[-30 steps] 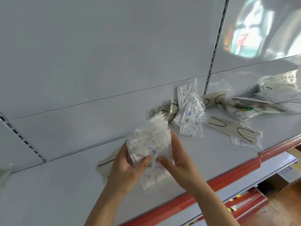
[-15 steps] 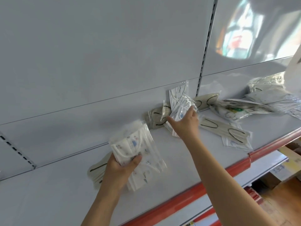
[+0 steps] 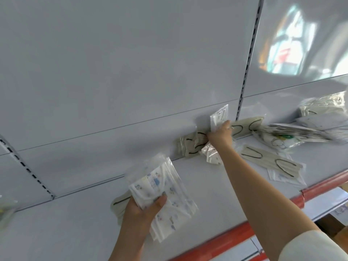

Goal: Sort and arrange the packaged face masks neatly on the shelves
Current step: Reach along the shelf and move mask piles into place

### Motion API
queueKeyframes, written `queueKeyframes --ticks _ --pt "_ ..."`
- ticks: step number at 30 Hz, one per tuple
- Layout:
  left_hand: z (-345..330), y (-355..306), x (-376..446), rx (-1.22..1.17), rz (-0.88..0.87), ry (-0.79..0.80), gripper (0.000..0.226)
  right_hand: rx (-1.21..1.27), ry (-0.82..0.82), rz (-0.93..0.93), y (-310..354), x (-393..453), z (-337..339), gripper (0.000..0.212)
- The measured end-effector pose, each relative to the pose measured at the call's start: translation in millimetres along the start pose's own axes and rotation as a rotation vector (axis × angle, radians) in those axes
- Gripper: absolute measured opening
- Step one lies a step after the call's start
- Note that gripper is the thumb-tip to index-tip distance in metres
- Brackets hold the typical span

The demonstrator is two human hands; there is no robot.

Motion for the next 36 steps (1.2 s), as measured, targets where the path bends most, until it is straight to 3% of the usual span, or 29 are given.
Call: queueKeyframes --ticks 2,5,7,10,14,16,18,20,21,25,29,33,36 --pt "-3.2 -3.8 -3.3 -0.006 0.025 -0.001 0.056 0.108 -0.12 -0.019 -3.3 -6.8 19.1 0.043" --pt "-4.5 -10.5 -6.9 -0.077 0.055 0.021 0.063 0.253 -0.25 -0.02 -8.3 -26.1 49.6 0.027" --pt "-7.7 -14.3 -8.1 -0.143 0.078 0.073 0.051 0.384 -0.305 0.026 -5.3 -47.0 67.4 0.011" --pt "-12.2 -16.8 -8.8 -0.177 0.137 0.109 0.035 0.491 -0.304 0.227 16.8 -96.2 81.6 0.033" --pt "-24.1 -16.4 -10.3 -0.163 0.233 0.208 0.034 0.421 0.049 0.712 71.4 -184.9 57.9 0.048" --pt "-26.3 -16.7 -7.5 -0.231 0.254 0.248 0.036 0.333 0.309 0.942 76.4 -218.2 29.2 0.04" --pt "-28.0 -20.0 -6.7 -0.37 0.264 0.293 0.042 0.269 0.497 1.047 61.6 -233.6 1.8 0.028" --pt "-26.2 -22.3 -8.4 -0.493 0.278 0.303 0.033 0.288 0.645 0.997 40.8 -232.9 -13.6 0.012" --pt "-28.6 -24.1 -10.7 -0.565 0.29 0.332 0.031 0.33 0.717 0.953 32.0 -231.7 -18.7 0.018" --pt "-29.0 -30.9 -12.4 -0.649 0.285 0.356 0.051 0.342 0.955 0.866 11.2 -228.2 -31.0 0.006" --pt "-24.6 -22.6 -8.4 -0.698 0.38 0.43 0.082 0.277 1.022 0.822 2.5 -222.5 -36.3 0.015" --pt "-24.2 -16.4 -7.7 -0.535 0.415 0.458 0.048 0.313 1.036 0.771 -2.1 -217.1 -33.6 0.012" --pt "-20.8 -11.6 -5.1 -0.513 0.423 0.38 0.048 0.459 0.958 0.702 -2.5 -208.7 -31.0 0.012"
Point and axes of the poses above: each hand's wrist, its own x-axis towards the middle knuckle, its own z-axis out of the back of the hand, y = z × x, the point moved 7 cm from there along x, towards the middle knuckle, and after that the axes turned 5 degrees about y, right-handed, at the moved point
